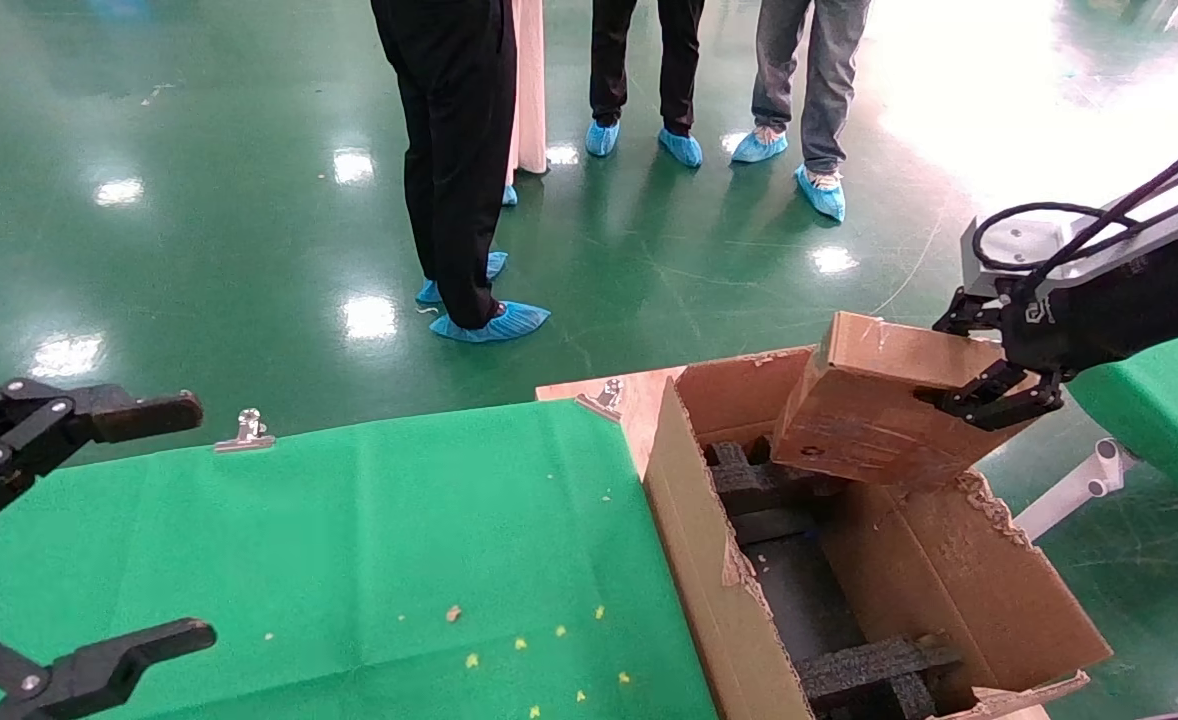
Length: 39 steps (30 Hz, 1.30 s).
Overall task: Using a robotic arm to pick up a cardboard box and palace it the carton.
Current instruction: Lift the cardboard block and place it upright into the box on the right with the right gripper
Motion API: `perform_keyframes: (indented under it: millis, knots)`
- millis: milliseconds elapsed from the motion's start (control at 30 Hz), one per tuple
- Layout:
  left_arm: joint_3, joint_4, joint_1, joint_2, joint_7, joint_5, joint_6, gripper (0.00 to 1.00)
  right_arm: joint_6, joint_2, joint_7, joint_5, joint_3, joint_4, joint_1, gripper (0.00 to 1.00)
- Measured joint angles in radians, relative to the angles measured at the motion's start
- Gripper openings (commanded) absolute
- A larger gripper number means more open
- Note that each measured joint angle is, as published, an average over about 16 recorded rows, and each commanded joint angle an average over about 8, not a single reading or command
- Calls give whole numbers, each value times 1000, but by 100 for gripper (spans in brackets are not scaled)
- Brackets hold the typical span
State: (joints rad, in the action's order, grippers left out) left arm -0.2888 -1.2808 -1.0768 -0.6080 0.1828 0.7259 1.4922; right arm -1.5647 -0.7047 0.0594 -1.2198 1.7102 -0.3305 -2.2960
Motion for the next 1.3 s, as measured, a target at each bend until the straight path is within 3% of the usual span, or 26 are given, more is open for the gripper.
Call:
perform_keyframes:
  millis: [167,500,733,967,1300]
  knots:
    - [0,0,0,0,0,0,0,100,29,-15,-142,0,9,39,34,0]
    - [-1,1,0,0,-1,0,0,100,97,-46,-533,-10,34,121,103,0]
    - [-1,1,-1,0,-1,-1,0,100,118,-46,-755,-13,43,137,137,0]
    - [-2,1,-1,0,-1,-1,0,100,133,-29,-903,-18,52,97,166,0]
    - [-2,1,-1,1,-1,-1,0,100,213,24,-1027,-55,72,-67,185,0]
